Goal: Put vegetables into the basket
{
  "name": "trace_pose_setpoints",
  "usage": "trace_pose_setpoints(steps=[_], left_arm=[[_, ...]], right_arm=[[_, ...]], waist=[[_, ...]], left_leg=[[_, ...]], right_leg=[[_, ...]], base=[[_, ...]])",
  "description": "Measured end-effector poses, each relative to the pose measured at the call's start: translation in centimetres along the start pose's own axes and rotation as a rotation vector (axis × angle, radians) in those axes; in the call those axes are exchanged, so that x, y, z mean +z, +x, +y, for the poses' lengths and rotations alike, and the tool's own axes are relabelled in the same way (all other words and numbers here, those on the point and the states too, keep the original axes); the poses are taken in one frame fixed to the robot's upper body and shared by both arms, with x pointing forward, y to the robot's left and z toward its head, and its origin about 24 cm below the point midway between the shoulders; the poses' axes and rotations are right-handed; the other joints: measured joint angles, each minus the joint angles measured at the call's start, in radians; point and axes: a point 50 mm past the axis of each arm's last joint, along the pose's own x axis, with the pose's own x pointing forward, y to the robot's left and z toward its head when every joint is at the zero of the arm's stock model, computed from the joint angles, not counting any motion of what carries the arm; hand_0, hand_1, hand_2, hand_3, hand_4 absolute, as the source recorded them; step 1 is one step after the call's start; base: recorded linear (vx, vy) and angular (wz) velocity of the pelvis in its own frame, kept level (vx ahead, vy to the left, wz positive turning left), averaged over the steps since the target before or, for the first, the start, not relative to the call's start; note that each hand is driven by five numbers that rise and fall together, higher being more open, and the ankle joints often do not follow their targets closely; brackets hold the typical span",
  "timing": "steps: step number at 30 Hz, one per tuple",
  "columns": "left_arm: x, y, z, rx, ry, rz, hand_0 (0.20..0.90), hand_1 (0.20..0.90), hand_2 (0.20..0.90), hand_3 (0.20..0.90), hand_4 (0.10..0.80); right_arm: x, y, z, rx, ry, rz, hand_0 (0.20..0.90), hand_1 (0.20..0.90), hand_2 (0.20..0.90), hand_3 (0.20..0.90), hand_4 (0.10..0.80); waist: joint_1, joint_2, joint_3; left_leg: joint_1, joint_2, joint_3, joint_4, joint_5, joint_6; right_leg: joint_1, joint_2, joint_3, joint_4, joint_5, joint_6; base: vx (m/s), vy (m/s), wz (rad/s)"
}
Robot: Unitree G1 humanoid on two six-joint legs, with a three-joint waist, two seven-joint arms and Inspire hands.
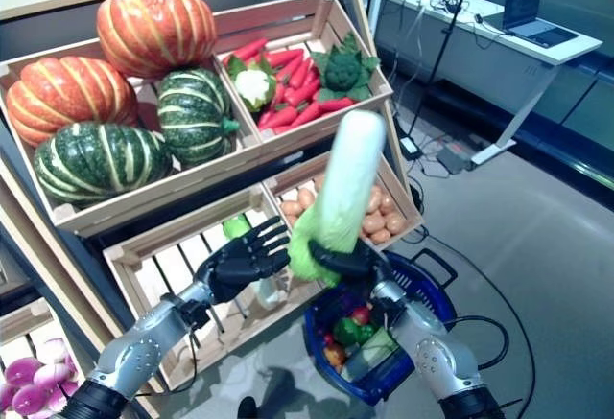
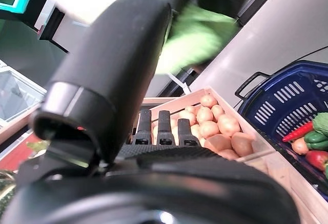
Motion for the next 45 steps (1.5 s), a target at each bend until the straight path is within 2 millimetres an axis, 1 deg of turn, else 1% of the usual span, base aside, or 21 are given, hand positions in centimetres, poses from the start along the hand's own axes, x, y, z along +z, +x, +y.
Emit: trace_pose_setpoints(steps=[3,7,9,14,17,20,22,23,24,26,28,29,34,36,38,39,40,41,45], left_arm=[[0.4,-0.1,0.4,0.016,-0.001,-0.017,0.9,0.9,0.9,0.9,0.8],[1.1,-0.4,0.9,0.043,-0.003,-0.049,0.9,0.9,0.9,0.9,0.8],[1.4,-0.4,1.1,0.051,-0.004,-0.06,0.9,0.9,0.9,0.9,0.8],[1.5,-1.0,1.7,0.083,-0.013,-0.076,0.9,0.9,0.9,0.9,0.8],[1.5,-1.3,1.9,0.094,-0.013,-0.093,0.9,0.9,0.9,0.9,0.8],[2.0,-1.4,2.0,0.101,-0.009,-0.121,0.9,0.9,0.9,0.9,0.8],[2.7,-1.4,1.9,0.095,0.008,-0.165,0.9,0.9,0.9,0.9,0.8],[3.3,-1.2,1.7,0.083,0.02,-0.193,0.9,0.9,0.9,0.9,0.8],[4.5,-0.7,1.3,0.062,0.048,-0.237,0.9,0.9,0.9,0.9,0.8],[7.1,0.1,0.6,0.016,0.096,-0.319,0.9,0.9,0.9,0.9,0.8],[8.9,0.7,-0.2,-0.024,0.106,-0.379,0.9,0.9,0.9,0.9,0.8],[9.8,1.0,-0.7,-0.047,0.122,-0.407,0.9,0.9,0.9,0.9,0.8],[11.4,1.3,-1.5,-0.082,0.14,-0.485,0.9,0.9,0.9,0.9,0.8],[12.0,1.4,-1.9,-0.105,0.153,-0.525,0.9,0.9,0.9,0.9,0.8],[12.8,1.7,-2.5,-0.129,0.164,-0.553,0.9,0.9,0.9,0.9,0.8],[13.4,1.8,-3.0,-0.151,0.175,-0.575,0.9,0.9,0.9,0.9,0.8],[14.1,2.0,-3.6,-0.175,0.186,-0.607,0.9,0.9,0.9,0.9,0.8],[14.7,2.2,-4.1,-0.196,0.192,-0.628,0.9,0.9,0.9,0.9,0.8],[15.7,2.6,-5.3,-0.241,0.21,-0.66,0.9,0.9,0.9,0.9,0.8]], right_arm=[[0.3,0.0,-0.3,-0.047,0.026,-0.039,0.3,0.3,0.3,0.3,0.4],[0.0,0.0,-0.5,-0.114,0.101,-0.095,0.3,0.3,0.3,0.3,0.4],[-0.2,-0.1,-1.0,-0.169,0.16,-0.126,0.3,0.3,0.3,0.3,0.4],[-0.9,-1.0,-3.2,-0.318,0.223,-0.162,0.3,0.3,0.3,0.3,0.4],[-1.9,-1.9,-5.3,-0.442,0.256,-0.159,0.3,0.3,0.3,0.3,0.4],[-2.6,-2.5,-6.7,-0.51,0.321,-0.164,0.3,0.3,0.3,0.3,0.4],[-2.9,-2.6,-7.8,-0.563,0.345,-0.178,0.3,0.3,0.3,0.3,0.4],[-2.6,-2.6,-8.3,-0.585,0.364,-0.198,0.3,0.3,0.3,0.3,0.4],[-1.9,-2.2,-8.8,-0.598,0.37,-0.235,0.3,0.3,0.3,0.3,0.4],[0.2,-1.0,-9.0,-0.593,0.401,-0.326,0.3,0.3,0.3,0.3,0.4],[2.2,0.2,-8.9,-0.569,0.397,-0.387,0.3,0.3,0.3,0.3,0.4],[3.4,0.8,-8.6,-0.549,0.398,-0.415,0.3,0.3,0.3,0.3,0.4],[5.1,2.4,-8.1,-0.507,0.406,-0.454,0.3,0.3,0.3,0.3,0.4],[5.4,3.2,-8.1,-0.508,0.406,-0.45,0.3,0.3,0.3,0.3,0.4],[5.9,3.8,-8.1,-0.508,0.408,-0.451,0.3,0.3,0.3,0.3,0.4],[6.4,4.1,-8.1,-0.501,0.401,-0.455,0.3,0.3,0.3,0.3,0.4],[7.1,4.3,-8.1,-0.491,0.397,-0.468,0.3,0.3,0.3,0.3,0.4],[7.6,4.5,-8.1,-0.487,0.392,-0.474,0.3,0.3,0.3,0.3,0.4],[7.7,5.1,-7.8,-0.475,0.378,-0.458,0.3,0.3,0.3,0.3,0.4]], waist=[[-0.001,-0.001,0.0],[-0.001,-0.001,0.001],[-0.001,-0.002,0.001],[-0.001,-0.008,0.003],[-0.001,-0.015,0.007],[0.002,-0.019,0.011],[0.002,-0.025,0.02],[0.006,-0.026,0.038],[0.006,-0.025,0.077],[0.011,-0.015,0.161],[0.012,-0.002,0.227],[0.013,0.004,0.266],[0.029,0.02,0.341],[0.03,0.026,0.354],[0.034,0.033,0.377],[0.038,0.037,0.384],[0.037,0.042,0.398],[0.036,0.047,0.41],[0.039,0.052,0.423]], left_leg=[[0.002,0.003,0.003,0.0,-0.001,-0.001],[0.002,0.006,0.017,0.0,-0.001,-0.001],[0.002,0.006,0.023,0.0,-0.001,-0.001],[0.002,0.006,0.025,0.0,-0.001,0.0],[-0.002,0.006,0.029,0.0,-0.001,0.0],[-0.03,0.007,0.034,0.003,0.003,0.0],[-0.067,0.009,0.034,0.019,0.003,0.0],[-0.094,0.011,0.031,0.042,0.004,0.0],[-0.133,0.013,0.024,0.079,0.002,0.002],[-0.198,0.021,0.017,0.144,-0.006,0.003],[-0.268,0.023,0.005,0.238,-0.031,0.006],[-0.306,0.021,-0.002,0.303,-0.056,0.007],[-0.436,0.017,-0.017,0.532,-0.149,0.004],[-0.504,0.014,-0.031,0.61,-0.167,0.001],[-0.548,0.012,-0.032,0.67,-0.181,-0.002],[-0.586,0.012,-0.031,0.709,-0.197,0.0],[-0.618,0.009,-0.032,0.745,-0.208,0.004],[-0.643,0.004,-0.034,0.776,-0.21,0.006],[-0.713,0.004,-0.042,0.868,-0.24,0.002]], right_leg=[[-0.002,0.002,0.007,0.0,0.002,-0.002],[-0.009,0.004,0.023,0.0,0.006,-0.003],[-0.011,0.004,0.027,0.0,0.008,-0.002],[-0.015,0.004,0.036,-0.002,0.011,-0.002],[-0.024,0.005,0.042,-0.001,0.013,-0.002],[-0.057,0.008,0.049,0.005,0.019,-0.004],[-0.098,0.009,0.054,0.028,0.018,-0.006],[-0.125,0.01,0.054,0.052,0.017,-0.007],[-0.16,0.009,0.051,0.089,0.011,-0.013],[-0.224,0.011,0.051,0.158,-0.003,-0.02],[-0.301,0.002,0.054,0.278,-0.044,-0.027],[-0.344,-0.01,0.057,0.364,-0.082,-0.033],[-0.492,-0.049,0.077,0.645,-0.201,-0.047],[-0.562,-0.059,0.081,0.73,-0.23,-0.055],[-0.608,-0.066,0.09,0.794,-0.249,-0.059],[-0.649,-0.068,0.102,0.836,-0.264,-0.059],[-0.682,-0.077,0.105,0.877,-0.275,-0.06],[-0.708,-0.083,0.11,0.912,-0.285,-0.061],[-0.779,-0.093,0.123,1.015,-0.322,-0.069]], base=[[-0.001,-0.019,-0.07],[-0.009,-0.023,-0.1],[-0.009,-0.029,-0.07],[-0.013,-0.036,-0.04],[-0.1,-0.024,-0.05],[-0.212,-0.047,-0.07],[-0.347,-0.085,-0.04],[-0.371,-0.08,0.06],[-0.284,-0.045,0.11],[-0.213,-0.016,0.1],[-0.183,0.007,0.11],[-0.124,0.021,0.16],[-0.095,0.046,0.07],[-0.152,0.07,0.11],[-0.165,0.033,-0.01],[-0.1,0.02,-0.02],[-0.062,0.018,0.04],[-0.072,0.012,0.07],[-0.029,-0.002,0.04]])
